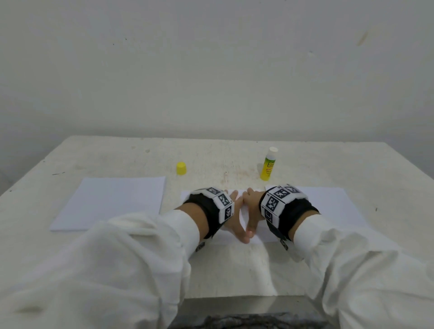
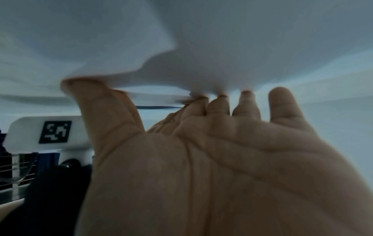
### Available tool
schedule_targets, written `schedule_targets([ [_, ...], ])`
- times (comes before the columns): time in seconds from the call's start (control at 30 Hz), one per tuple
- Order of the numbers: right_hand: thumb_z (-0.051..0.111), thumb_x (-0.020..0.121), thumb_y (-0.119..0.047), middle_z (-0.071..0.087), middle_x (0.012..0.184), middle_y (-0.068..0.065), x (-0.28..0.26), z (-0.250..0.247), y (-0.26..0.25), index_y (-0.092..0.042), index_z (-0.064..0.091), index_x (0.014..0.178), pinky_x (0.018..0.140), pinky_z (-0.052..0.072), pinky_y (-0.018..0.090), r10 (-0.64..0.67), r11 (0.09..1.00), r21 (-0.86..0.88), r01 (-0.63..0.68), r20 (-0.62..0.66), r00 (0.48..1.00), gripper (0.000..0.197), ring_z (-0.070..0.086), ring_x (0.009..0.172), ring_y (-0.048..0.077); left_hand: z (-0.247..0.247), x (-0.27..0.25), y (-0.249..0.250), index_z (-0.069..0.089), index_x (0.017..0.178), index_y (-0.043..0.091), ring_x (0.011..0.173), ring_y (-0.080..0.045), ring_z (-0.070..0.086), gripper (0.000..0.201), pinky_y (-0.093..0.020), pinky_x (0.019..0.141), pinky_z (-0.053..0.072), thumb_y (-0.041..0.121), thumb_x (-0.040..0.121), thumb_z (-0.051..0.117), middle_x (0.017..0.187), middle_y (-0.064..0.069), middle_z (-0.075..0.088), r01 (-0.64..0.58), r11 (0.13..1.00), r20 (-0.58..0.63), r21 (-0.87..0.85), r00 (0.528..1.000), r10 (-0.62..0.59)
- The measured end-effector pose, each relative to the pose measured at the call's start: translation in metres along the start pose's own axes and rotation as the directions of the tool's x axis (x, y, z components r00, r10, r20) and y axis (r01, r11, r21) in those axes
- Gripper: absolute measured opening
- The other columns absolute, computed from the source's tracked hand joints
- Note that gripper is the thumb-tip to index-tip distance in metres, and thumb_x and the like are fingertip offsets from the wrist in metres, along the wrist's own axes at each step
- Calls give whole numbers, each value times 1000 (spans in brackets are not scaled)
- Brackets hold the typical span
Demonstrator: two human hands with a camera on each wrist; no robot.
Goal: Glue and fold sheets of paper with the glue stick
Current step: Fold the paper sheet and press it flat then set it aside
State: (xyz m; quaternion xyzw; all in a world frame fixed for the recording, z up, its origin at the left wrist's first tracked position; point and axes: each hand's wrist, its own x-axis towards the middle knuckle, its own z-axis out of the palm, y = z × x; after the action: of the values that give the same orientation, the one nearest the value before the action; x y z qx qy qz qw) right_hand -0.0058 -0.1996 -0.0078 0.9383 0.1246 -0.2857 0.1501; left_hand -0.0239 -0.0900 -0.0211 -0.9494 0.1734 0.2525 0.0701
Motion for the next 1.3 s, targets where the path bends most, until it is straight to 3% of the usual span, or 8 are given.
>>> schedule_targets([
  [0.1,80,51,-63,17,156,9,-2,0,1,-19,5,151,109,33,49,3,1000,5,-3,-6,1000,133,30,138,33,1,-6,-14,-13,151,23,147,-28,1,134,-54,116,14,83,57,62,160,0,-12,58,997,43,46,997,-60],
  [0.2,80,63,-54,17,152,11,-11,-2,3,-13,1,150,110,30,49,-11,999,49,10,20,1000,126,26,138,33,6,-21,-49,-13,151,16,146,-27,5,137,-52,117,13,79,58,66,160,-3,-11,126,991,86,49,988,-130],
  [0.3,78,74,-41,8,154,17,-26,-12,-2,-27,-7,151,111,26,52,-81,997,23,79,97,992,115,17,141,38,12,-41,-79,-12,151,12,147,-26,6,136,-50,118,10,74,61,69,160,-6,-10,170,984,102,48,979,-174],
  [0.43,70,85,-23,0,157,17,-46,-23,-33,-37,-3,151,111,23,42,-226,971,-42,234,138,964,99,11,144,34,18,-51,-96,-5,151,12,145,-27,12,135,-52,115,12,71,58,74,160,-5,-4,171,981,88,88,980,-179],
  [0.67,55,91,-45,4,159,5,-43,-24,-104,-30,14,151,114,18,46,-449,890,-93,446,-12,893,75,13,144,27,19,-48,-95,12,150,20,142,-28,17,134,-54,113,21,81,46,71,155,-5,17,203,963,21,178,977,-210],
  [0.87,71,72,-58,-18,158,3,-17,-15,-47,-29,-16,149,116,4,52,-286,952,-97,291,58,956,120,-5,147,25,21,-48,-98,8,150,19,140,-27,16,134,-53,113,20,79,48,71,152,-6,18,203,965,24,168,978,-209],
  [1.13,77,74,-41,-20,157,1,-31,-6,25,-16,-18,149,117,6,43,-163,984,-52,170,124,979,124,-7,147,21,15,-50,-95,15,147,14,138,-27,21,128,-48,113,23,76,51,73,148,-6,24,184,973,58,138,979,-194],
  [1.3,80,71,-40,-18,158,3,-24,-6,24,-15,-16,150,118,9,47,-148,985,-72,158,130,981,127,-6,147,23,12,-51,-94,34,131,13,123,-25,37,107,-42,104,35,69,51,79,127,-4,40,185,983,43,-11,982,-185],
])
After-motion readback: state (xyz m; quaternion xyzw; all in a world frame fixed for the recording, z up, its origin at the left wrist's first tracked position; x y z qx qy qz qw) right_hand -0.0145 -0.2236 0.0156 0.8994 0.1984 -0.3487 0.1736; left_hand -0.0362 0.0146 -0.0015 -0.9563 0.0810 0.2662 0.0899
